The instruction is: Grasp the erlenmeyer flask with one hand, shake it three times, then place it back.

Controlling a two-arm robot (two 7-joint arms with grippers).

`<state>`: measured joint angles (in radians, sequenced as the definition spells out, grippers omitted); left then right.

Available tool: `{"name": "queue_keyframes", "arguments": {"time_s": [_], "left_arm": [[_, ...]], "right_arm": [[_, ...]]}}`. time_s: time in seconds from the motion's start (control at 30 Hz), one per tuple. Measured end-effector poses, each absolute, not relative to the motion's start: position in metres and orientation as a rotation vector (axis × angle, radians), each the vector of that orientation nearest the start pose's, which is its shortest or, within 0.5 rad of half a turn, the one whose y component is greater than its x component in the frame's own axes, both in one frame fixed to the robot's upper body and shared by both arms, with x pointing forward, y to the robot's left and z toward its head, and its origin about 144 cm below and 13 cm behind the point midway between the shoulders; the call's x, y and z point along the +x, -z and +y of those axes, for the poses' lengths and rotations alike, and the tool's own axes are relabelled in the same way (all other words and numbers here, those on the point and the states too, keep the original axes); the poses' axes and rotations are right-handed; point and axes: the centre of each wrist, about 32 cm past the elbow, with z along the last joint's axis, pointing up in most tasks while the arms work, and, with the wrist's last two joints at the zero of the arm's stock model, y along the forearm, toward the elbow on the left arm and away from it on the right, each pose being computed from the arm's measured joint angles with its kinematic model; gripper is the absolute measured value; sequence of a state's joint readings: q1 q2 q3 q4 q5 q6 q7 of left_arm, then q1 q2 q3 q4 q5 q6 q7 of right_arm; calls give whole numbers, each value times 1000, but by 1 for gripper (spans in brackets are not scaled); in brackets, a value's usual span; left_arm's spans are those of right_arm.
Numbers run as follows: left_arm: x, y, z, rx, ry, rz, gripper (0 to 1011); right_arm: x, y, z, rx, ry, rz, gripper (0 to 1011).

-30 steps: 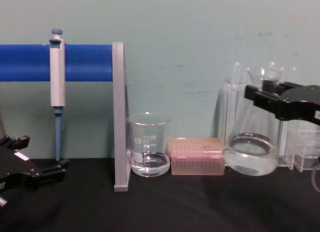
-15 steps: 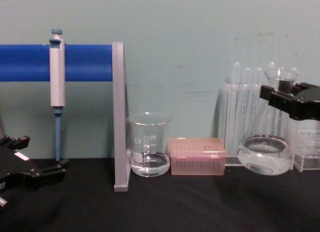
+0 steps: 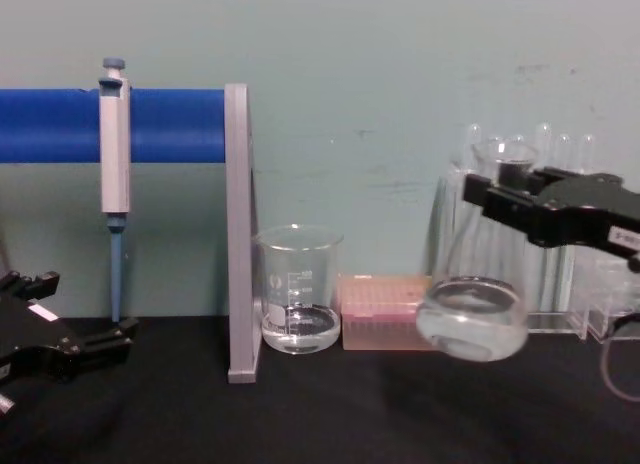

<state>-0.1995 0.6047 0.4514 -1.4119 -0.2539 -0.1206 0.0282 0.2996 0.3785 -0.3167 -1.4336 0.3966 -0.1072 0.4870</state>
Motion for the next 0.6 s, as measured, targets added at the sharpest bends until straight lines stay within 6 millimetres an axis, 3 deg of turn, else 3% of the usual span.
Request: {"name": "queue_keyframes", "arguments": {"time_s": [0.6], "left_arm": [[489,-1140,310,305,-1248,-285,1001]], "right_arm": [[523,-1194,-216,67,501,-155,449]]}}
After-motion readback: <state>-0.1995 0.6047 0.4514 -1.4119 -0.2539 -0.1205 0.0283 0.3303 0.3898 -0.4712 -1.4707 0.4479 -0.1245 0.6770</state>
